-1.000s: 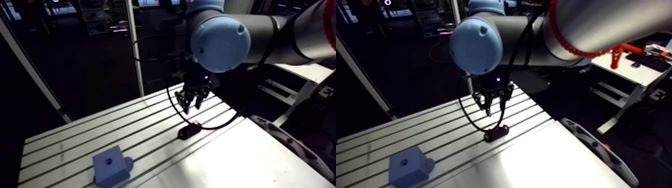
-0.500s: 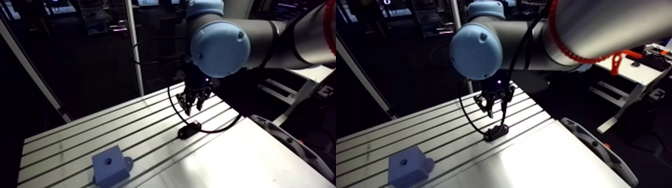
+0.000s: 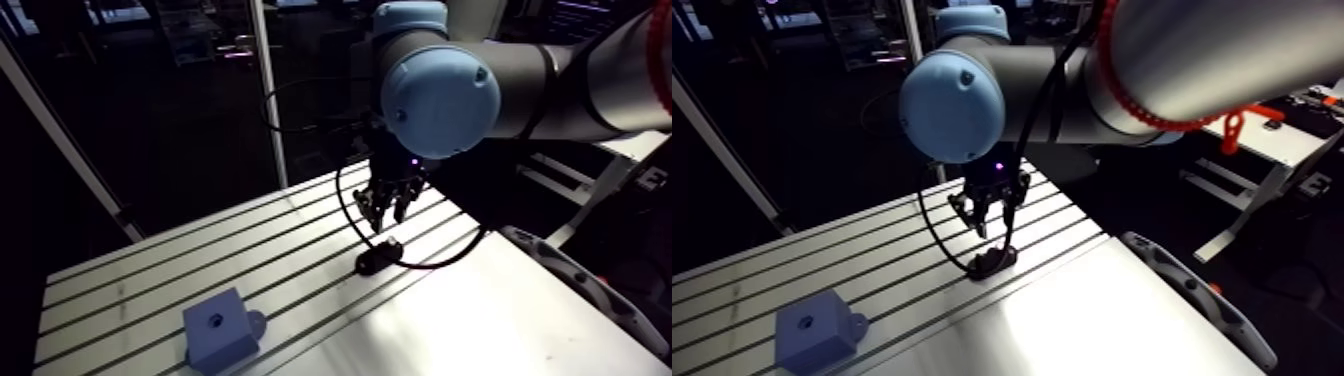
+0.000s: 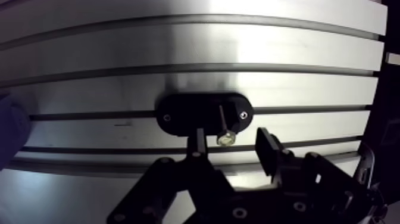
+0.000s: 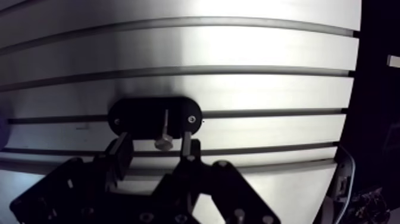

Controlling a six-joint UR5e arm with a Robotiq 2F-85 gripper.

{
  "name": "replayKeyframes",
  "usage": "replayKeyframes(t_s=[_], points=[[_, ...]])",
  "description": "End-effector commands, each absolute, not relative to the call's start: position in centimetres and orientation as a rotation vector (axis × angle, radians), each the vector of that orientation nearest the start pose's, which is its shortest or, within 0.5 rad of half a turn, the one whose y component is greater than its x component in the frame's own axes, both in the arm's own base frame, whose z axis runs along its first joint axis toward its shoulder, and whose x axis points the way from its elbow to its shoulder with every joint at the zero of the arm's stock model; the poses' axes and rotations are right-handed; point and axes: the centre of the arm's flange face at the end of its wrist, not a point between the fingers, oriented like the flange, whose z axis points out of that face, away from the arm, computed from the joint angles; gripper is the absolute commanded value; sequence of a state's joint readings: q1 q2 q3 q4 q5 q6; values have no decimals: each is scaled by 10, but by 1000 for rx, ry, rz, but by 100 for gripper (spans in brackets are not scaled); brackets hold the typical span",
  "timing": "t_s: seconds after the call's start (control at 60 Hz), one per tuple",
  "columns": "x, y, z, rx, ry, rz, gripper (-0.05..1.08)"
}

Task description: Pick up the M10 bolt and insert it into the hex recess until seated.

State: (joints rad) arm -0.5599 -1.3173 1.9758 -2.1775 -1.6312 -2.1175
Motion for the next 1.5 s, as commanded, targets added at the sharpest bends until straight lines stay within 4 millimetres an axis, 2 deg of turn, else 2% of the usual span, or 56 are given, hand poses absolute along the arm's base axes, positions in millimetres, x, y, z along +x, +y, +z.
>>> replayKeyframes(t_s=[0.017,0.767,1.5], points=[[-501,164,228,17,3063,35,46],[-498,164,214,18,3034,15,46],[-496,164,210,16,3018,27,46]])
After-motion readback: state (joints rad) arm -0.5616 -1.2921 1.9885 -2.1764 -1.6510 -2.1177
